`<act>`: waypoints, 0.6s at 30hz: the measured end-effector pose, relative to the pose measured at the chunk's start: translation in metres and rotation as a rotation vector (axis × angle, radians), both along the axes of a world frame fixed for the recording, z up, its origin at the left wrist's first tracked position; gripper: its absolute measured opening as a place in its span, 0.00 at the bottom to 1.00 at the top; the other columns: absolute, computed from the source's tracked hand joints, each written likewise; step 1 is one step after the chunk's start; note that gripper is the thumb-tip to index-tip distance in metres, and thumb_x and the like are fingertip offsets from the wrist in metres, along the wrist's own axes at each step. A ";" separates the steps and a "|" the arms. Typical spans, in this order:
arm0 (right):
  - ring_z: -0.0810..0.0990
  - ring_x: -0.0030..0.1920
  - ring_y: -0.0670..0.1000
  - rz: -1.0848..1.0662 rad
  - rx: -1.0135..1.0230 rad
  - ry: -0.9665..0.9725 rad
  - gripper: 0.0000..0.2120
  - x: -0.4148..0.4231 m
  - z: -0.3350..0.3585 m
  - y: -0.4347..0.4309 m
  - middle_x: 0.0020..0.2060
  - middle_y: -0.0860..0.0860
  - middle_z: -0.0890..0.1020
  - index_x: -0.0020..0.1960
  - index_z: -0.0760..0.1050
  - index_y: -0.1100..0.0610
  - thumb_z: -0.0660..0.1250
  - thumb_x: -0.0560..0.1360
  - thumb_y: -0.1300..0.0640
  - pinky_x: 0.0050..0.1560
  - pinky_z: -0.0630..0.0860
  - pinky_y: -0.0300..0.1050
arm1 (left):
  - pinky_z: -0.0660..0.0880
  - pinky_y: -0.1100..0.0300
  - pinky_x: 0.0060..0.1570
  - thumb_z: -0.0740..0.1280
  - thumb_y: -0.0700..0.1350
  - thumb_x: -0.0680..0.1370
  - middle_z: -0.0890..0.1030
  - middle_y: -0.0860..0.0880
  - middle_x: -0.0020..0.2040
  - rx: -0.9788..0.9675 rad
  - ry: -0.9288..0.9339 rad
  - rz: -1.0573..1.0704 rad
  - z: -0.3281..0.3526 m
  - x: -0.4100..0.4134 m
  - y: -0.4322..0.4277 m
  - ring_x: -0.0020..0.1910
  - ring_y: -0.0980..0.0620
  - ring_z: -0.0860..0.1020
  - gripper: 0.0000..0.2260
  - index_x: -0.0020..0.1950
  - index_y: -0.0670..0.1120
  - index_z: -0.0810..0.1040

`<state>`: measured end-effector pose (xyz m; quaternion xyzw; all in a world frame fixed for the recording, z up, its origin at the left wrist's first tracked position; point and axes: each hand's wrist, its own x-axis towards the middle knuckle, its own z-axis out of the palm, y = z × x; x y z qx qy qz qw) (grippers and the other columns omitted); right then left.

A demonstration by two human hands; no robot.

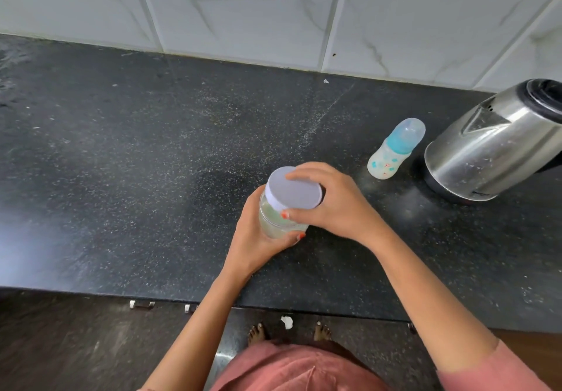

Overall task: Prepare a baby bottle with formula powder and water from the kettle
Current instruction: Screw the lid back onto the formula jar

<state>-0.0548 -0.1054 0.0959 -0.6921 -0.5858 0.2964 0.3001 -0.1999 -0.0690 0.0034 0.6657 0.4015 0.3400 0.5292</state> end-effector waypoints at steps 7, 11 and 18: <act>0.65 0.67 0.50 0.053 -0.045 -0.118 0.29 -0.015 -0.013 -0.005 0.67 0.48 0.67 0.64 0.71 0.50 0.75 0.65 0.54 0.65 0.62 0.40 | 0.67 0.77 0.48 0.73 0.55 0.58 0.73 0.60 0.59 -0.026 -0.054 0.011 0.004 0.002 -0.003 0.56 0.71 0.71 0.33 0.60 0.61 0.65; 0.63 0.68 0.50 0.051 -0.056 -0.160 0.30 -0.018 -0.013 -0.006 0.68 0.48 0.65 0.65 0.70 0.49 0.74 0.65 0.54 0.67 0.63 0.43 | 0.67 0.78 0.48 0.75 0.52 0.59 0.73 0.59 0.59 -0.029 -0.052 0.007 0.004 0.002 -0.003 0.56 0.71 0.71 0.34 0.61 0.60 0.65; 0.65 0.63 0.52 -0.084 -0.054 -0.468 0.31 -0.041 -0.011 -0.013 0.65 0.48 0.65 0.67 0.65 0.49 0.70 0.67 0.43 0.51 0.73 0.48 | 0.68 0.77 0.49 0.77 0.48 0.60 0.75 0.67 0.56 -0.001 -0.078 -0.025 0.004 0.002 -0.002 0.55 0.70 0.72 0.30 0.58 0.60 0.68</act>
